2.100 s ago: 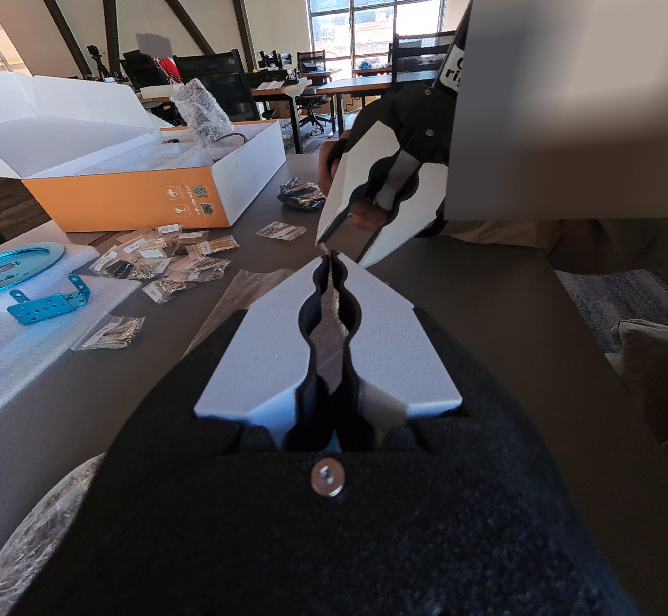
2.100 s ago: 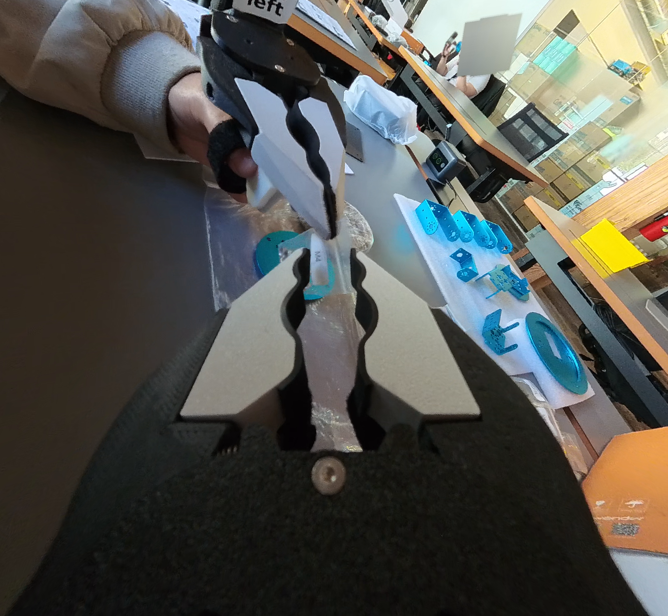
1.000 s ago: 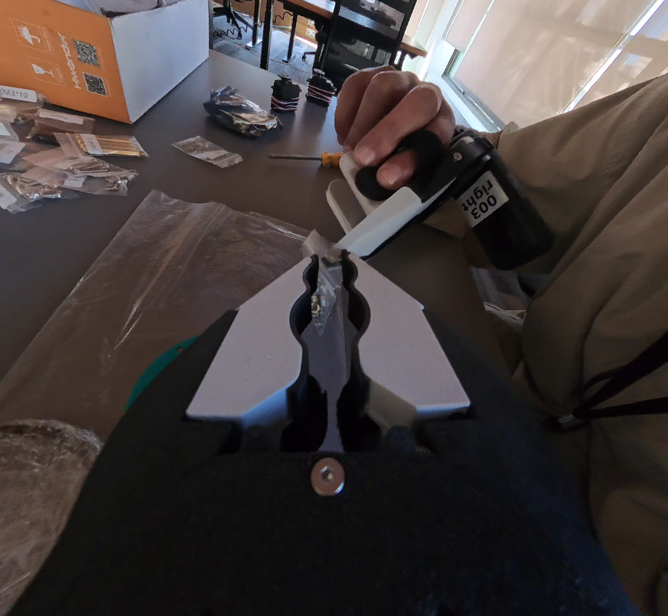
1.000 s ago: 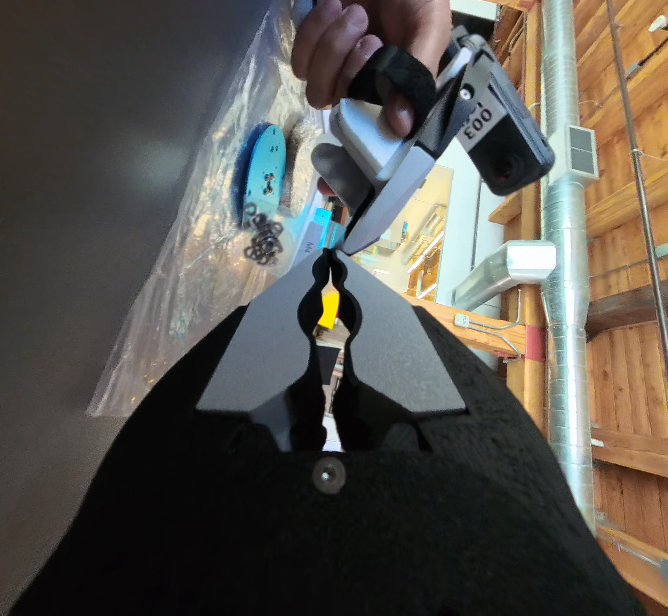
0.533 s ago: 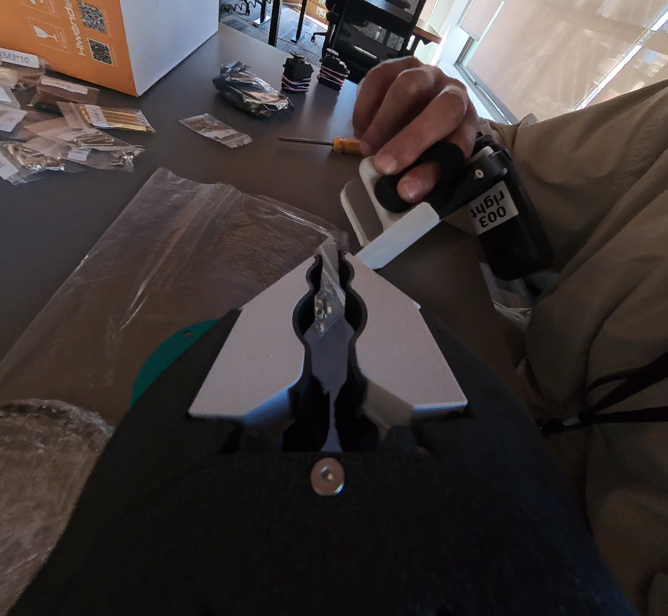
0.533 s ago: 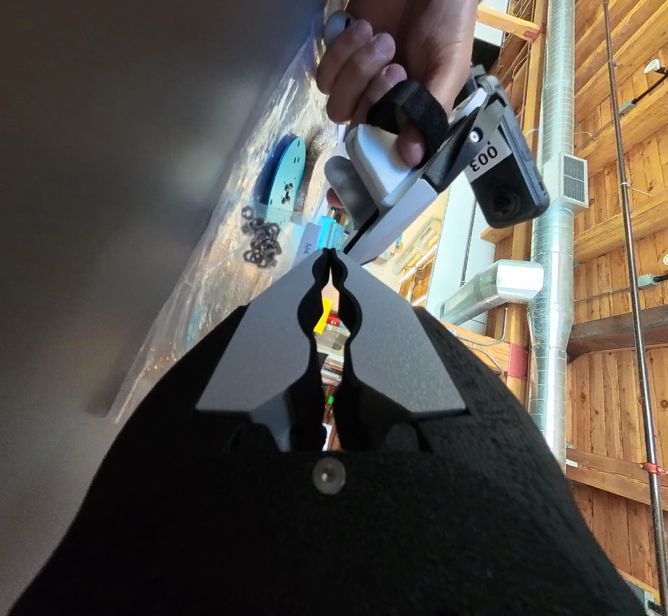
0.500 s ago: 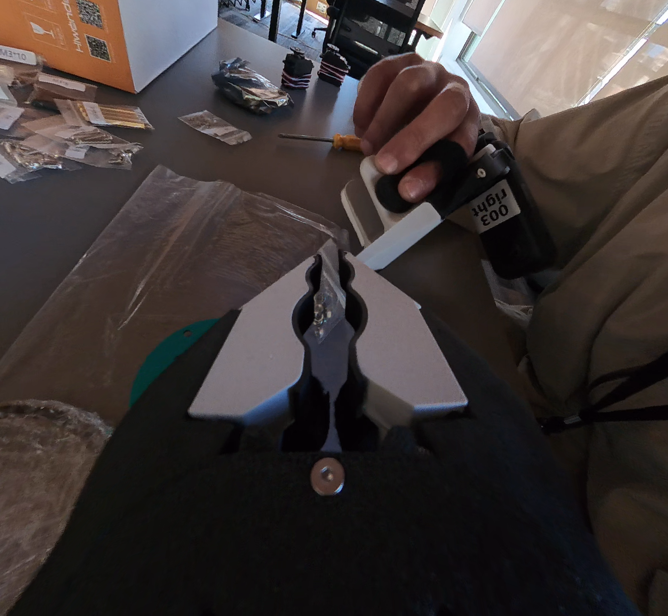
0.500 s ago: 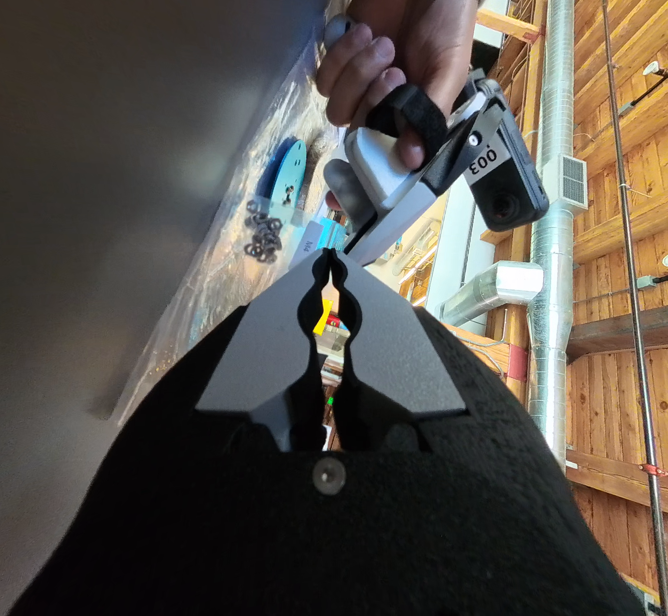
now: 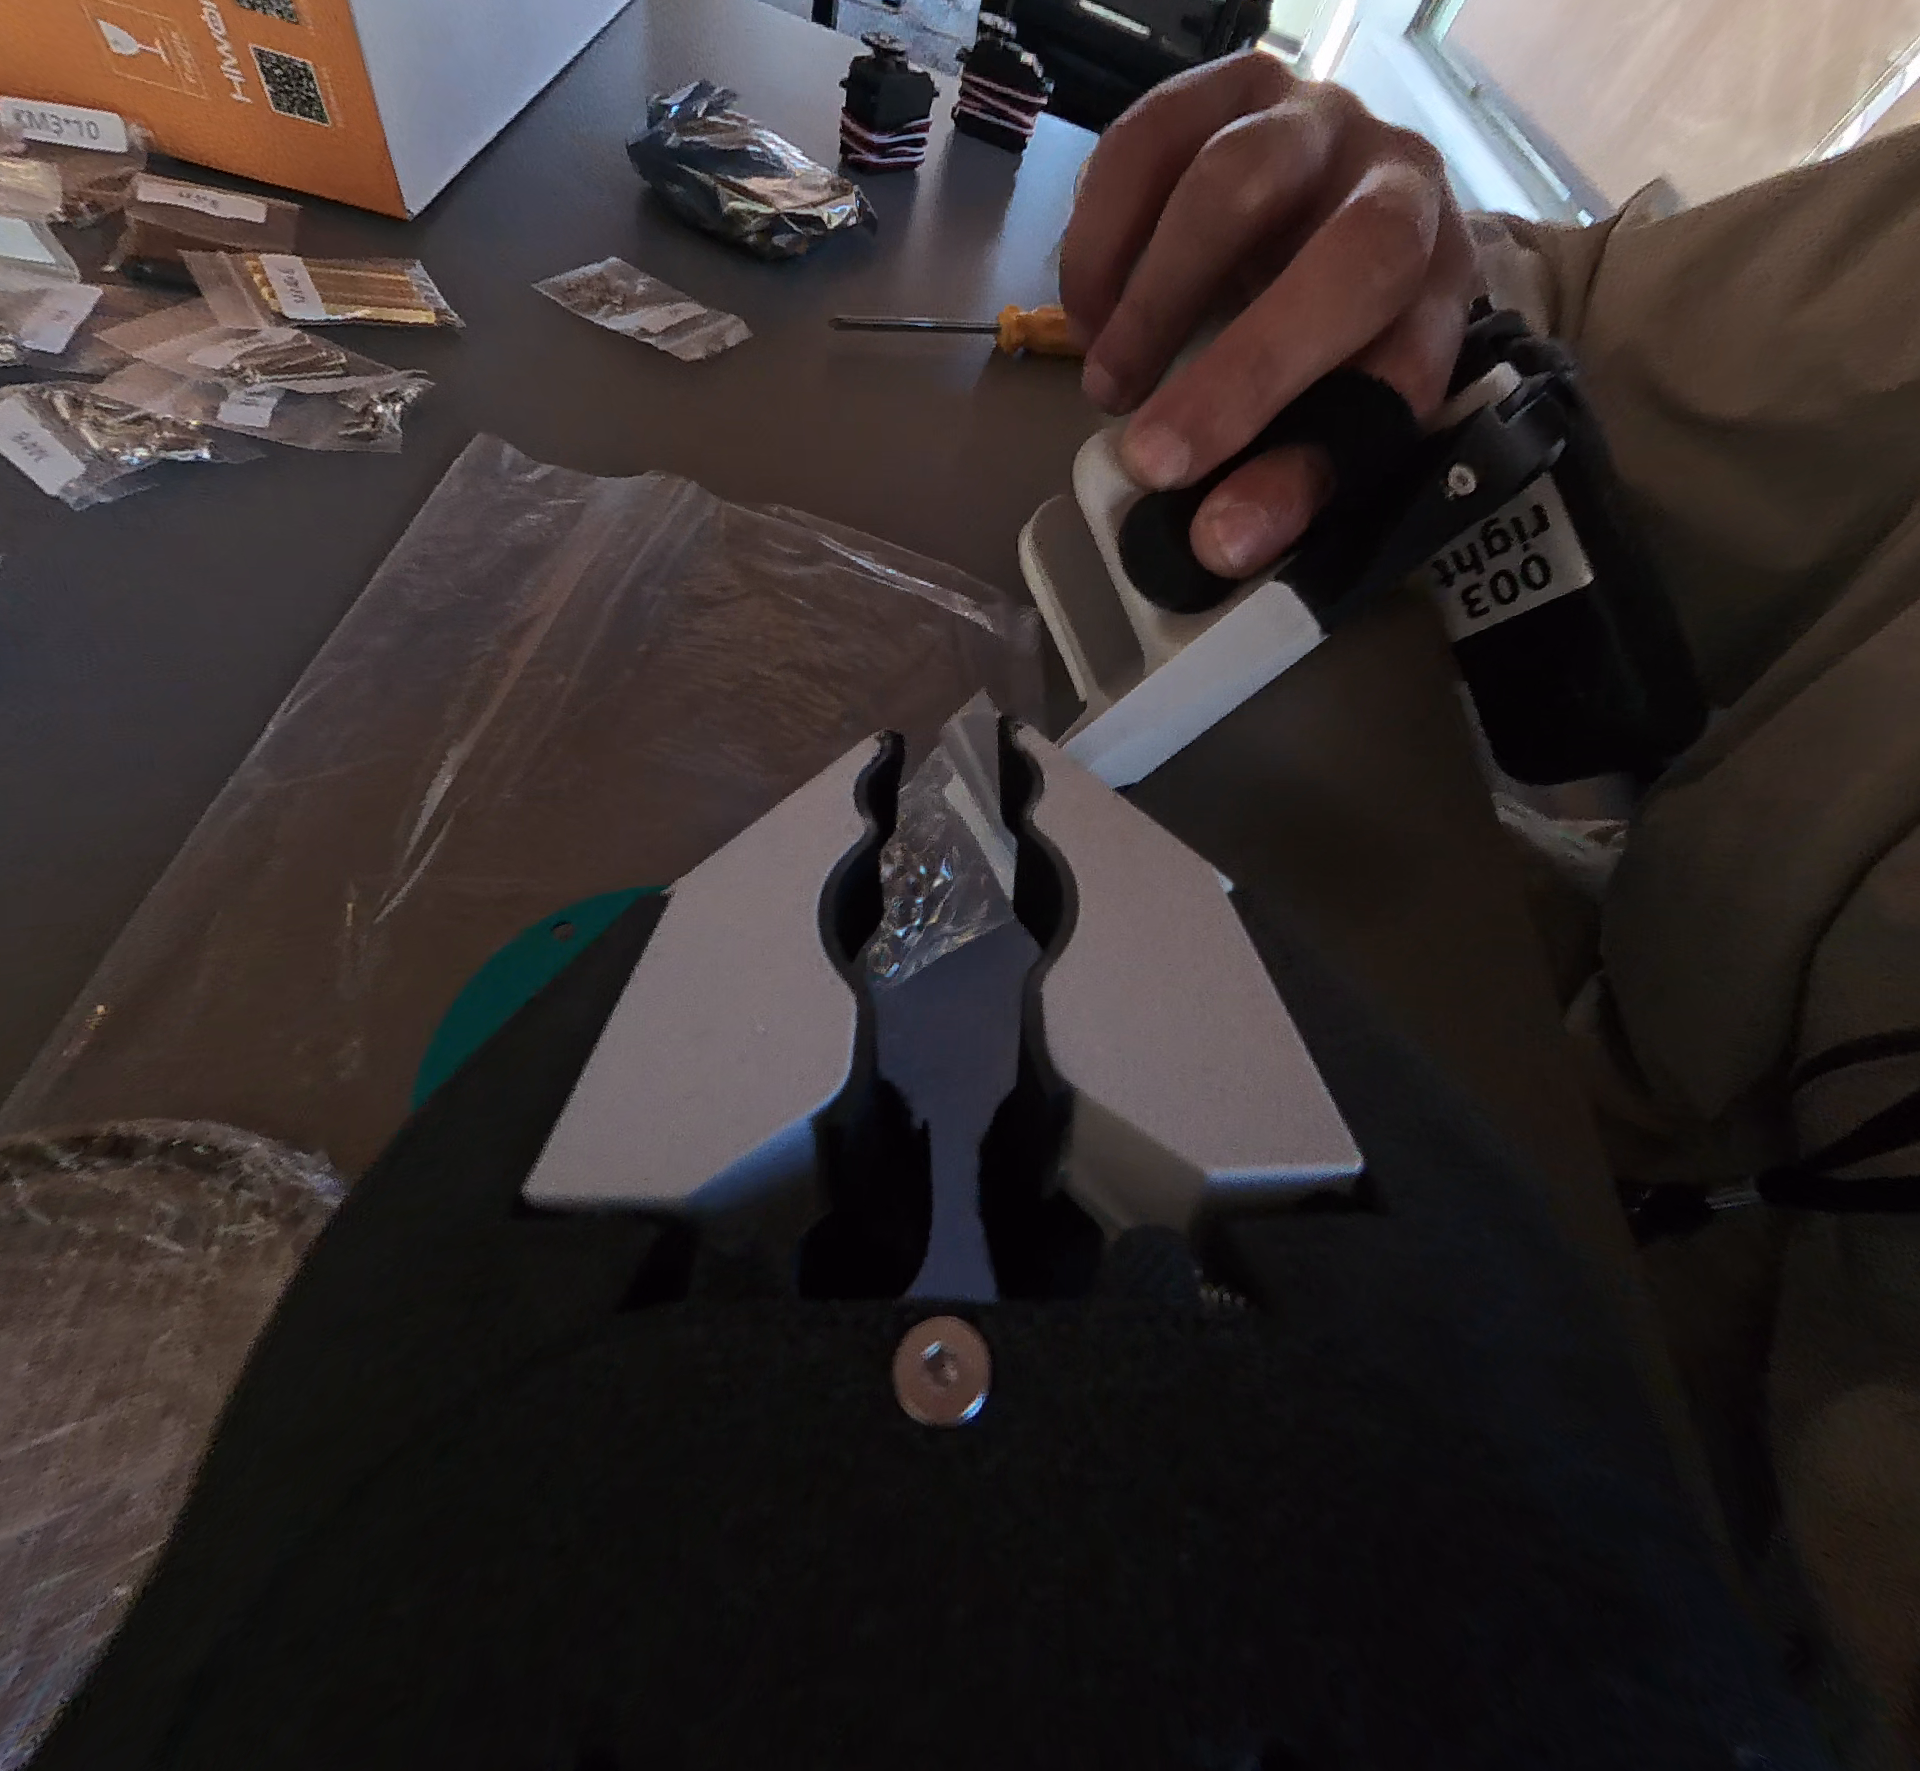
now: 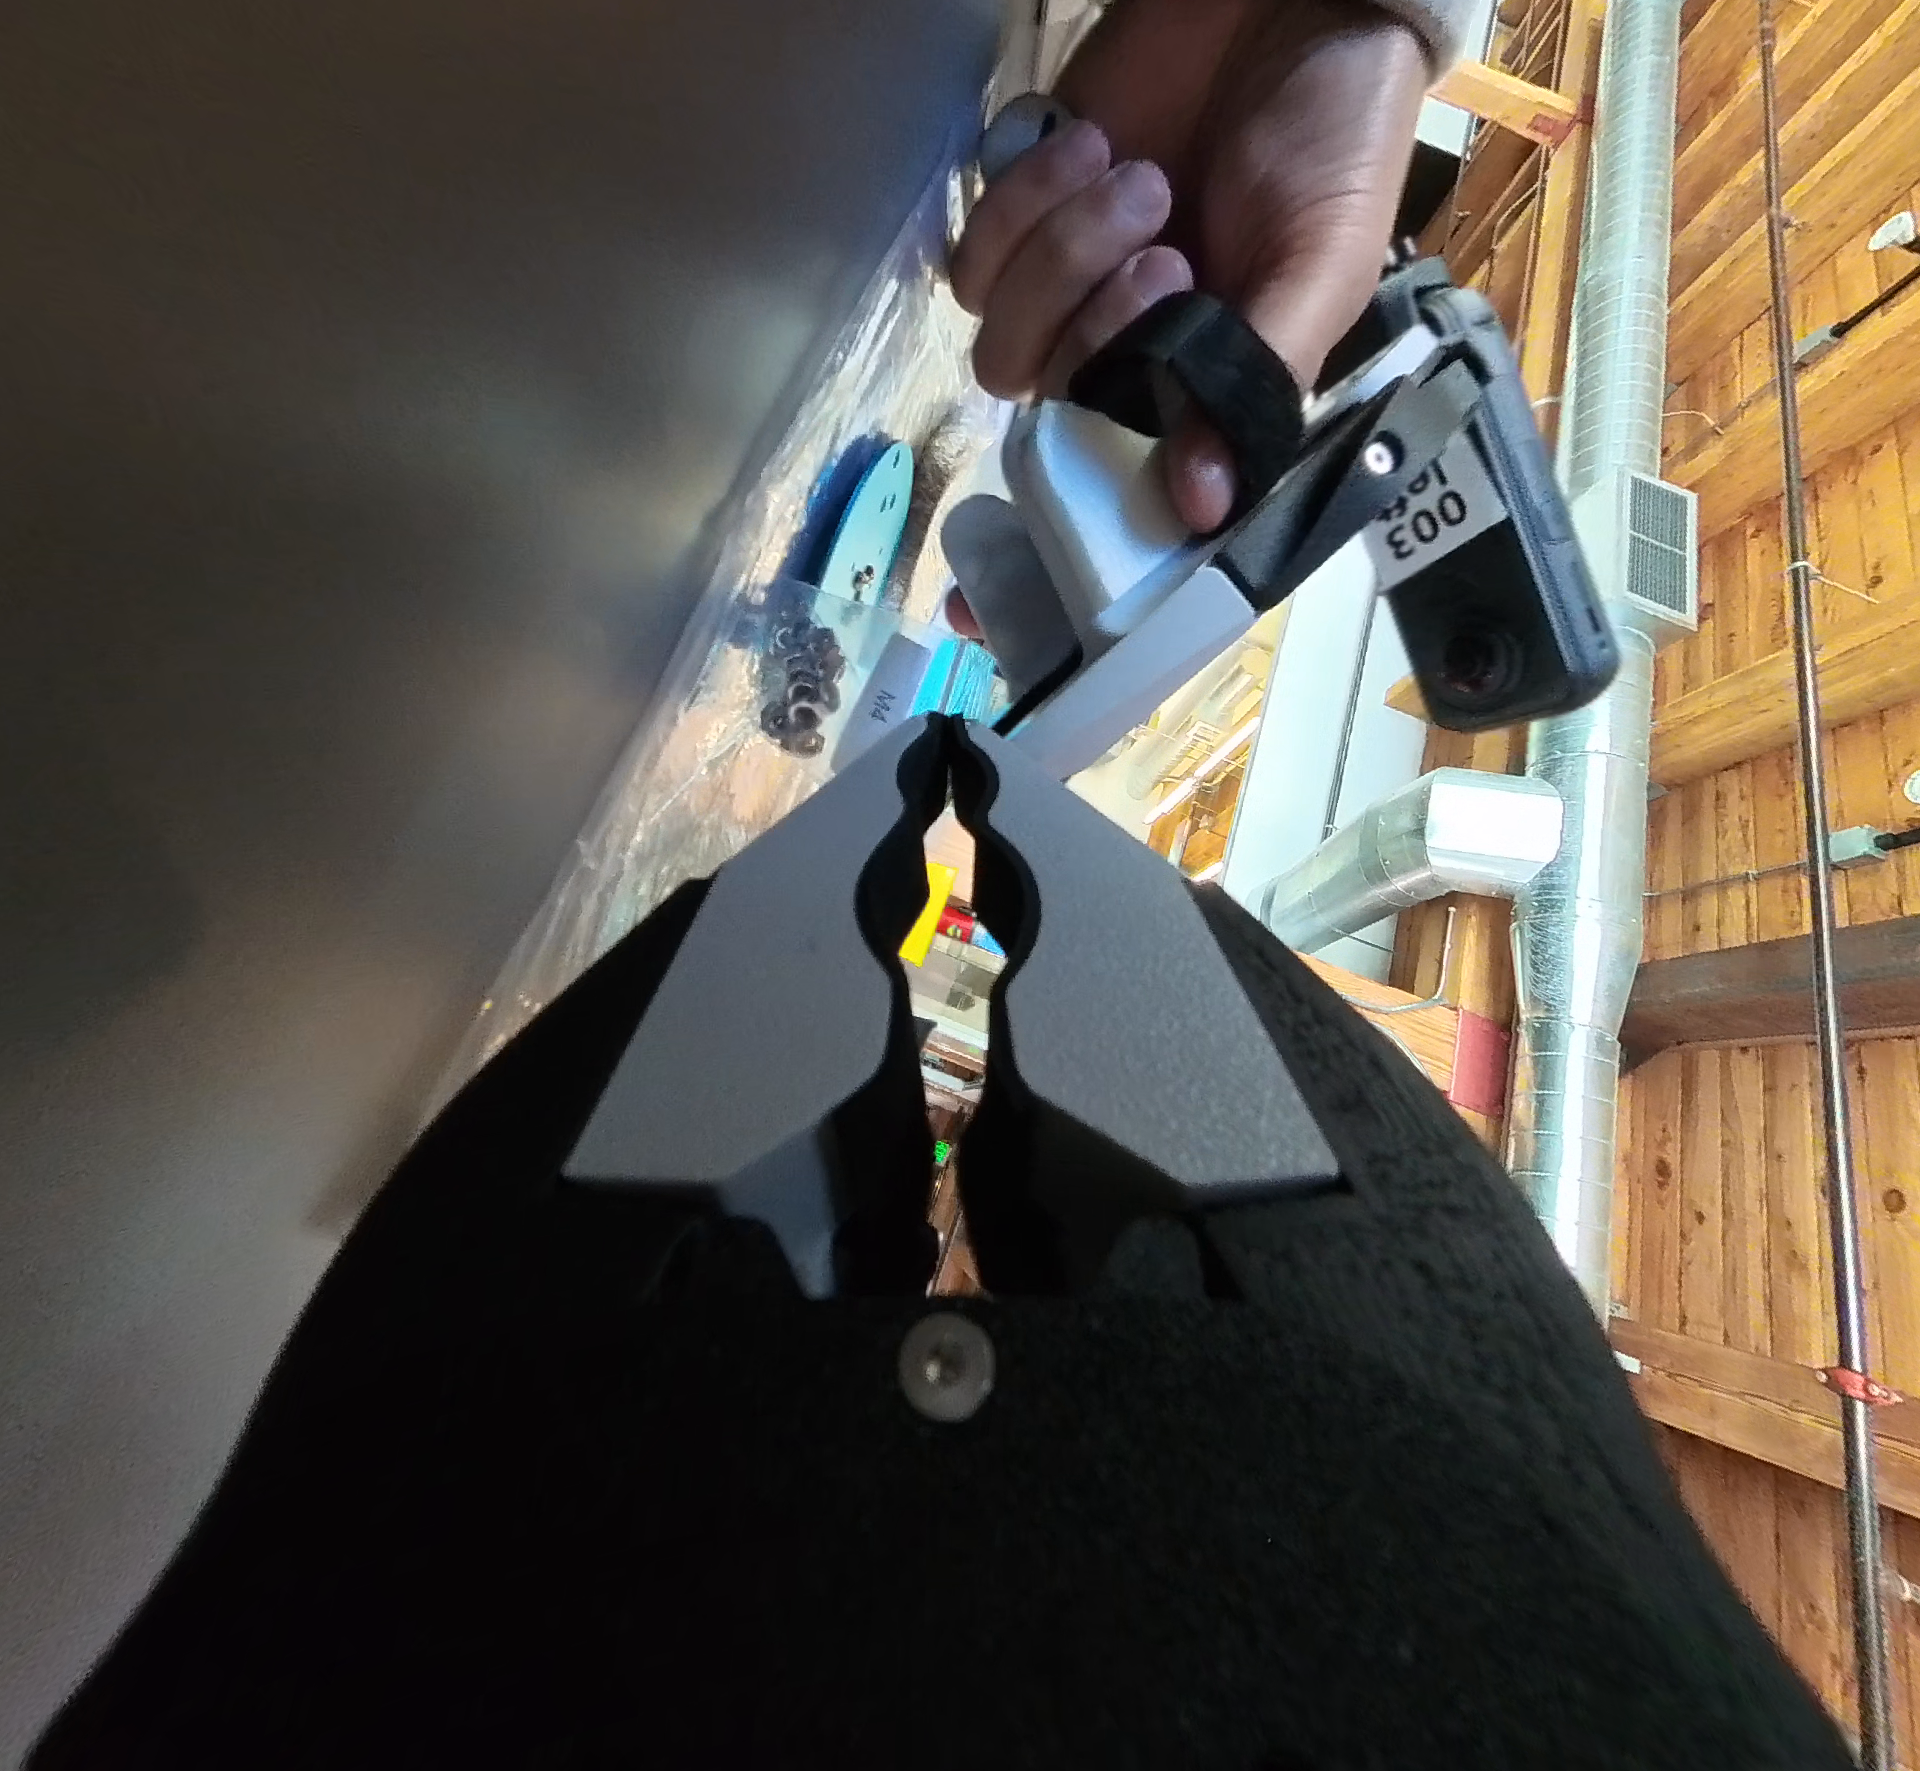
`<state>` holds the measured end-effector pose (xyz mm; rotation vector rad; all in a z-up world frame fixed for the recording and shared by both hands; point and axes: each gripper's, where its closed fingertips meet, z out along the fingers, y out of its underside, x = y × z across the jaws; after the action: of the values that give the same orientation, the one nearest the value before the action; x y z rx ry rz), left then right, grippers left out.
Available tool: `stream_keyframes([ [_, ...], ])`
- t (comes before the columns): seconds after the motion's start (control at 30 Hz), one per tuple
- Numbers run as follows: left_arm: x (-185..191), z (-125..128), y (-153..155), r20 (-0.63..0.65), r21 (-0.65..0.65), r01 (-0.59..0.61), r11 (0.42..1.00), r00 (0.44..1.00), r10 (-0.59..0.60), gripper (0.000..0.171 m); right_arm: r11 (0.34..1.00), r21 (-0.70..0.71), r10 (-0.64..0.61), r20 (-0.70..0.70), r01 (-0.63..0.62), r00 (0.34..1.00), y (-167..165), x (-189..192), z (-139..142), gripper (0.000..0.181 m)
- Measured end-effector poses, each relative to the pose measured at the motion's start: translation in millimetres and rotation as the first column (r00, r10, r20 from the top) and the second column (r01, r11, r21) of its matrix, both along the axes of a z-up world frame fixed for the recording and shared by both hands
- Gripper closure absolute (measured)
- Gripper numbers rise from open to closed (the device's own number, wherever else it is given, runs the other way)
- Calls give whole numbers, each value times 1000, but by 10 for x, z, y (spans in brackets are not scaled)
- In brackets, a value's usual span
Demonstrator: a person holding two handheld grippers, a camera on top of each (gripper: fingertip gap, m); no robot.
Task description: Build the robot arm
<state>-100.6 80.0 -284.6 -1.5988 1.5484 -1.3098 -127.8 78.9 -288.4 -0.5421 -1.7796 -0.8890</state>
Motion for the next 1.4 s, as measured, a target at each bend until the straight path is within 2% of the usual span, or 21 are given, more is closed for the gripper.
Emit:
stream_keyframes([
  [0.17, -34, -64, -12, -54, 78, 9, 997, 999, -5, 158, 1000, -6, 1, 22, -1, 1000, -8, -16, -62, 181],
  [0.33, -110, -91, -156, -98, -51, 86, 995, 991, -91, 171, 999, 32, 35, 61, -37, 998, -72, -76, -92, 181],
  [0.4, -138, -121, -214, -118, -115, 114, 987, 985, -127, 171, 997, 31, 62, 83, -65, 995, -119, -107, -124, 181],
  [0.5, -159, -193, -244, -151, -125, 126, 984, 978, -145, 171, 997, 26, 70, 110, -73, 992, -150, -136, -185, 181],
  [0.6, -175, -281, -174, -207, 25, 114, 993, 973, -106, 171, 999, -21, 43, 94, -42, 995, -139, -131, -232, 181],
  [0.73, -171, -235, -89, -219, 211, 80, 974, 975, -33, 171, 987, -149, -54, 25, 57, 998, -79, -71, -224, 181],
  [0.9, -141, -302, -103, -248, 307, 83, 948, 969, -4, 171, 904, -400, -168, -1, 153, 986, -80, 8, -337, 181],
  [0.97, -132, -333, -95, -256, 320, 72, 945, 967, 13, 171, 892, -415, -186, 17, 176, 982, -68, 26, -375, 181],
  [1.03, -131, -300, -90, -243, 286, 58, 956, 970, 13, 171, 919, -360, -161, 22, 159, 987, -57, 14, -362, 181],
  [1.1, -106, -232, -84, -203, 198, 21, 980, 979, 20, 171, 947, -280, -161, 22, 161, 987, -8, 35, -296, 181],
  [1.23, -97, -244, -107, -199, 30, 12, 999, 980, -5, 171, 957, -246, -147, 41, 153, 988, -6, 49, -284, 181],
  [1.4, -106, -295, -89, -221, 53, 12, 999, 975, 0, 170, 962, -229, -144, 53, 152, 988, -2, 59, -295, 181],
])
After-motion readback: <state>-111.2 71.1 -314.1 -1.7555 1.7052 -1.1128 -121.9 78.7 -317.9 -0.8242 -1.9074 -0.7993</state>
